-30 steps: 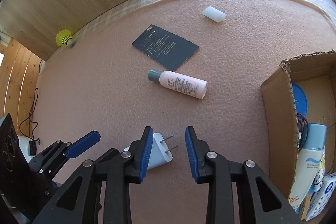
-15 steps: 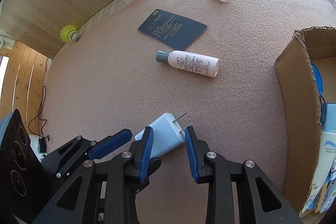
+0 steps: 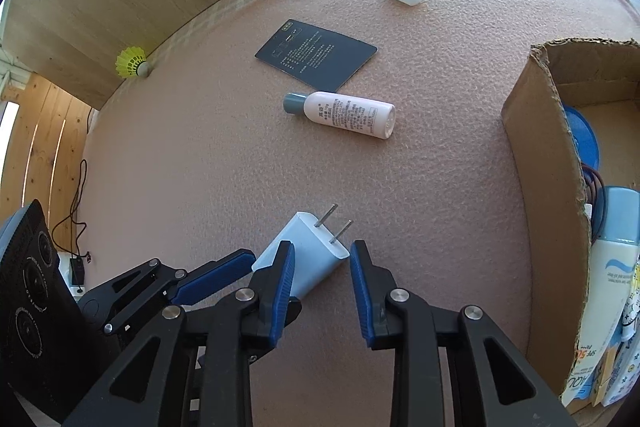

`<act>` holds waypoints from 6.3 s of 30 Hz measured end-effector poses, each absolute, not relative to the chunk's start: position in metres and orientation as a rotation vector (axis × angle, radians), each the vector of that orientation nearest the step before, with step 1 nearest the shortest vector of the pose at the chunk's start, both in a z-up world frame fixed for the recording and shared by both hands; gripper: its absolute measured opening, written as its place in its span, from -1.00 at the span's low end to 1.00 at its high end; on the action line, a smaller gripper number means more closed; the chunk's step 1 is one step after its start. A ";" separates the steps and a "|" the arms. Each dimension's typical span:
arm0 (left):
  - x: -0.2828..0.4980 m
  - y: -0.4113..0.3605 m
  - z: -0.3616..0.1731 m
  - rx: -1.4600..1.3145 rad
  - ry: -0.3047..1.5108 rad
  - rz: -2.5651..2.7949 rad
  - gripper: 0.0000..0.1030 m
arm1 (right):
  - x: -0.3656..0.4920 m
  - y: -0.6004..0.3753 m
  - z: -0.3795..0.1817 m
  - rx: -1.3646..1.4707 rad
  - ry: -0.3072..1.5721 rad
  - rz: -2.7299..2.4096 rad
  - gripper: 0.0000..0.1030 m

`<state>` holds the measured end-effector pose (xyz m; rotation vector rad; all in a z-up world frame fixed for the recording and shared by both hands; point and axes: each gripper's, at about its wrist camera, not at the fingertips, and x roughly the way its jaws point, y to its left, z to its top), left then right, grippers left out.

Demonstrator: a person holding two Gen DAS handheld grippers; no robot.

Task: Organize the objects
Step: 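Lift and carry the charger plug over the box with the right tool, then open the right tool to drop the charger into the box, then move the open right tool to the pink-white lotion bottle, then grasp the lotion bottle with the right tool and lift it upright, then hold the lotion bottle with the right tool while the left tool grasps the white eraser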

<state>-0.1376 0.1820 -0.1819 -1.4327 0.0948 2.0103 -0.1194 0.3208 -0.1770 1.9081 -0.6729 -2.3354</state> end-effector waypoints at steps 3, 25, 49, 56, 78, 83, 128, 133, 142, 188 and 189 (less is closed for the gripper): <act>-0.137 0.187 -0.186 -1.434 0.115 1.990 -0.13 | -0.116 0.322 -0.180 1.893 -0.704 -2.311 -0.46; -0.120 0.200 -0.158 -1.354 0.111 2.055 -0.25 | -0.103 0.328 -0.148 1.734 -0.736 -2.364 -0.57; -0.088 0.346 -0.108 -1.147 0.220 1.934 -0.25 | -0.040 0.453 -0.088 1.618 -0.854 -2.637 -0.57; -0.082 0.373 -0.108 -1.140 0.241 1.899 -0.24 | -0.028 0.474 -0.090 1.625 -0.862 -2.664 -0.57; -0.093 0.330 -0.105 -1.212 0.242 2.025 -0.13 | -0.033 0.464 -0.079 1.579 -0.732 -2.737 -0.24; -0.101 0.296 -0.106 -1.256 0.213 2.090 -0.14 | -0.042 0.450 -0.078 1.570 -0.673 -2.727 -0.24; -0.115 0.024 -0.132 -1.570 -0.075 2.451 -0.14 | -0.197 0.324 -0.182 1.888 -0.466 -2.344 -0.25; -0.114 0.019 -0.130 -1.564 -0.079 2.449 -0.14 | -0.190 0.311 -0.192 1.908 -0.429 -2.329 -0.26; -0.122 0.021 -0.134 -1.572 -0.082 2.436 -0.14 | -0.175 0.298 -0.191 1.896 -0.341 -2.388 -0.65; -0.315 0.329 -0.174 -1.408 0.308 2.178 0.02 | -0.040 0.294 -0.188 1.823 -0.238 -2.447 -0.65; -0.317 0.333 -0.175 -1.406 0.321 2.175 0.04 | -0.040 0.294 -0.188 1.820 -0.238 -2.446 -0.65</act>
